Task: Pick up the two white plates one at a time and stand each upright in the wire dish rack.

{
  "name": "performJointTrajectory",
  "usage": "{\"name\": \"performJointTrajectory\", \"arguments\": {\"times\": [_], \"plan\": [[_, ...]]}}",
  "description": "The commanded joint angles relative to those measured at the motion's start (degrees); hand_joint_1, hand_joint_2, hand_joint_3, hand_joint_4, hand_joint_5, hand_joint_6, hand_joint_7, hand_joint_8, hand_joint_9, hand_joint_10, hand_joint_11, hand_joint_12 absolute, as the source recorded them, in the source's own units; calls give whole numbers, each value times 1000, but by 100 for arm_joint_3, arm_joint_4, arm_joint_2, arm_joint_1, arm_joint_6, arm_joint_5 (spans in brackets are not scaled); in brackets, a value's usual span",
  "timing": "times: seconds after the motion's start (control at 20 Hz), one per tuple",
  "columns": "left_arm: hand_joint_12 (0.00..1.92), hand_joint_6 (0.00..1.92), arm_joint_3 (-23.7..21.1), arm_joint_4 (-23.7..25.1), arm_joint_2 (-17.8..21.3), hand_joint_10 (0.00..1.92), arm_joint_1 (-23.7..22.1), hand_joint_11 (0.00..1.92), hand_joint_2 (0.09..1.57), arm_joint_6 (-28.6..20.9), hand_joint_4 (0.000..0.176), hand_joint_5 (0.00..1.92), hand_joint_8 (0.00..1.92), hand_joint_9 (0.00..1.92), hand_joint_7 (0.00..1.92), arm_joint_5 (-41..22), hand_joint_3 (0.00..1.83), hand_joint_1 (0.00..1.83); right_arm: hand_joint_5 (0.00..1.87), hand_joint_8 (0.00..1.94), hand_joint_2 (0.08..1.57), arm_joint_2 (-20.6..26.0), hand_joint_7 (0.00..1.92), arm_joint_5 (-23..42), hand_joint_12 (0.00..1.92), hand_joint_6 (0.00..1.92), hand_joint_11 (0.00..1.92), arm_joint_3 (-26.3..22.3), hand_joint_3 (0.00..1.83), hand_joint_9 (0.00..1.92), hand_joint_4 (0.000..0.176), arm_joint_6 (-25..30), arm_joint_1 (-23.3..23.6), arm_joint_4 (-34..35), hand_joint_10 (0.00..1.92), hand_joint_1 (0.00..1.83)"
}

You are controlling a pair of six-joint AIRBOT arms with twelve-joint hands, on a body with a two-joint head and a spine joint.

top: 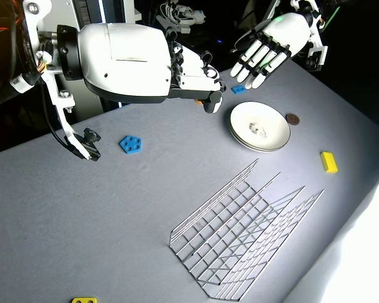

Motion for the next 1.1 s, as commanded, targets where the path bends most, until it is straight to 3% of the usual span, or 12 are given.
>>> {"name": "performJointTrajectory", "arguments": {"times": [0.0, 0.15, 0.2, 0.3, 0.55, 0.75, 1.05], "plan": [[155, 59, 40, -442, 14, 75, -17, 0, 850, -28, 0, 85, 50, 41, 79, -401, 337, 0, 88, 32, 1050, 13, 80, 472, 52, 24, 0, -17, 196, 41, 0, -8, 55, 376, 17, 0], [155, 59, 124, -327, 15, 75, -31, 0, 850, -51, 0, 85, 50, 41, 79, -480, 337, 0, 88, 32, 1050, 11, 80, 472, 52, 24, 0, -17, 196, 41, 0, -9, 44, 374, 17, 0], [230, 20, 154, -283, 12, 33, -49, 0, 903, -67, 0, 124, 14, 76, 108, -481, 224, 0, 80, 9, 1111, 9, 65, 473, 10, 7, 0, -17, 65, 22, 0, -9, 43, 373, 8, 0], [0, 0, 183, -252, 8, 0, -92, 0, 977, -171, 0, 65, 0, 0, 22, -478, 59, 0, 44, 0, 1138, 8, 28, 473, 0, 0, 0, -17, 24, 2, 0, -12, 39, 372, 0, 0], [17, 0, 282, 180, -39, 0, -409, 17, 989, -305, 0, 74, 0, 27, 51, -457, 21, 0, 41, 0, 1140, 5, 2, 473, 0, 2, 0, -19, 9, 0, 0, -12, 24, 369, 0, 0], [5, 10, 531, 383, -181, 8, -368, 11, 1005, -305, 0, 77, 10, 22, 51, -298, 23, 0, 24, 0, 1135, -13, 0, 470, 0, 1, 0, -19, 4, 0, 0, -60, 23, 369, 0, 0], [2, 4, 845, 705, -446, 1, -247, 1, 1012, -398, 0, 69, 0, 12, 30, -16, 22, 0, 45, 3, 1130, -357, 13, -3, 6, 9, 11, -20, 2, 0, 0, -767, -39, 638, 0, 0]]}}
